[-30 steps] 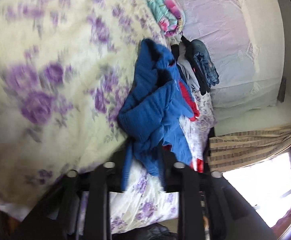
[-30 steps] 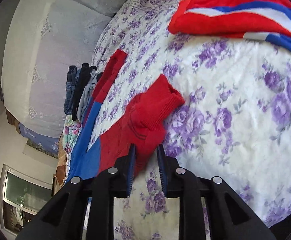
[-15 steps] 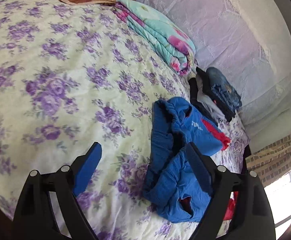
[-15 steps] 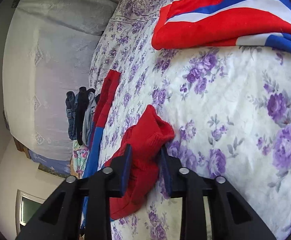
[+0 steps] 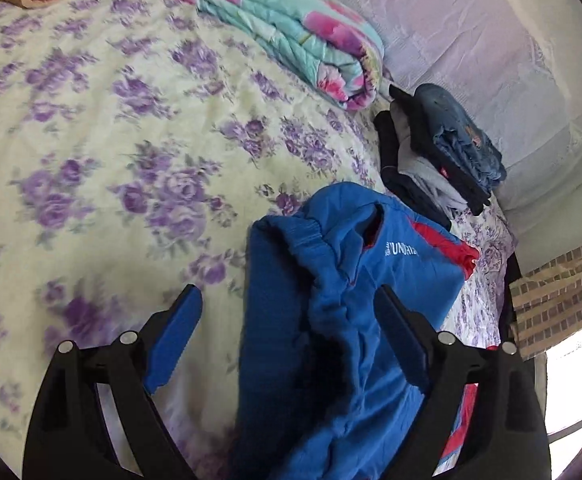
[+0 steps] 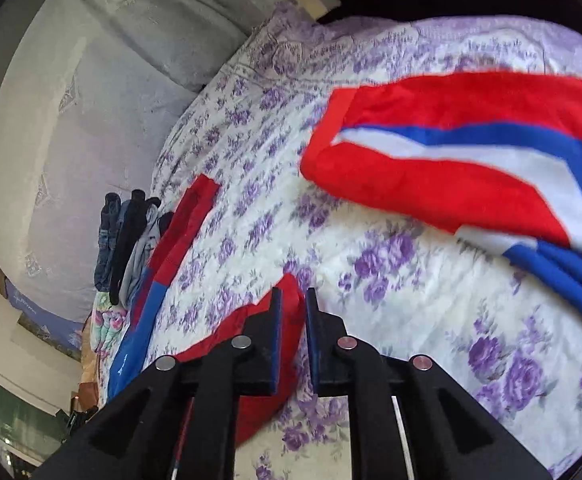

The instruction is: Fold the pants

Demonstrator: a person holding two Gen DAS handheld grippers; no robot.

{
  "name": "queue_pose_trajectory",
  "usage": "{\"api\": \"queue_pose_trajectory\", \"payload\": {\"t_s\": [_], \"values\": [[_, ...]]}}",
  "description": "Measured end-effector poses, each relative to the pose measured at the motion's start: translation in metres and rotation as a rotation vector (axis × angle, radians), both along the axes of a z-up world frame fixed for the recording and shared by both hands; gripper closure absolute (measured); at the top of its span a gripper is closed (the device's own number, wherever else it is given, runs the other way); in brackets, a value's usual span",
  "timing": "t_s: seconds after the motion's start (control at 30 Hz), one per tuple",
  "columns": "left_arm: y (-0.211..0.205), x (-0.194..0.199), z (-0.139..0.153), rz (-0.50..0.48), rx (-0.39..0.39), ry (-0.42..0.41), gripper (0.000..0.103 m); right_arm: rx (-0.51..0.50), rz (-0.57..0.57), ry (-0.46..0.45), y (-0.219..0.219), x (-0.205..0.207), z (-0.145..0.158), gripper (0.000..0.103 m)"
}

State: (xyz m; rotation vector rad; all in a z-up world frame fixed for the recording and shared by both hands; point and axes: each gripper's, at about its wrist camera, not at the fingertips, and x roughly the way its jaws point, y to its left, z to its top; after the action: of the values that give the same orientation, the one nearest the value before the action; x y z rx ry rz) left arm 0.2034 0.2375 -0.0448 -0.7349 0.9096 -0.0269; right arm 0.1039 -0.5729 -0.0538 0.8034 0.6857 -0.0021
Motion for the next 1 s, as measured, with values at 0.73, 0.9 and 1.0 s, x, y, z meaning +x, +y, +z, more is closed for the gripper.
{"api": "queue_pose_trajectory", "payload": {"t_s": [0.73,0.9,1.0], "values": [[0.046,0.080,-0.015,0.066,-0.055,-0.003,0.092,0.125,0.304,0.063,0.115,0.269,0.011,0.052],[0.054,0.071,-0.033,0.086,-0.140,-0.063,0.090,0.163,0.265,0.110,0.126,0.342,-0.014,0.052],[0.056,0.070,-0.040,0.082,-0.158,-0.084,0.087,0.157,0.234,0.132,0.130,0.372,-0.026,0.054]]}}
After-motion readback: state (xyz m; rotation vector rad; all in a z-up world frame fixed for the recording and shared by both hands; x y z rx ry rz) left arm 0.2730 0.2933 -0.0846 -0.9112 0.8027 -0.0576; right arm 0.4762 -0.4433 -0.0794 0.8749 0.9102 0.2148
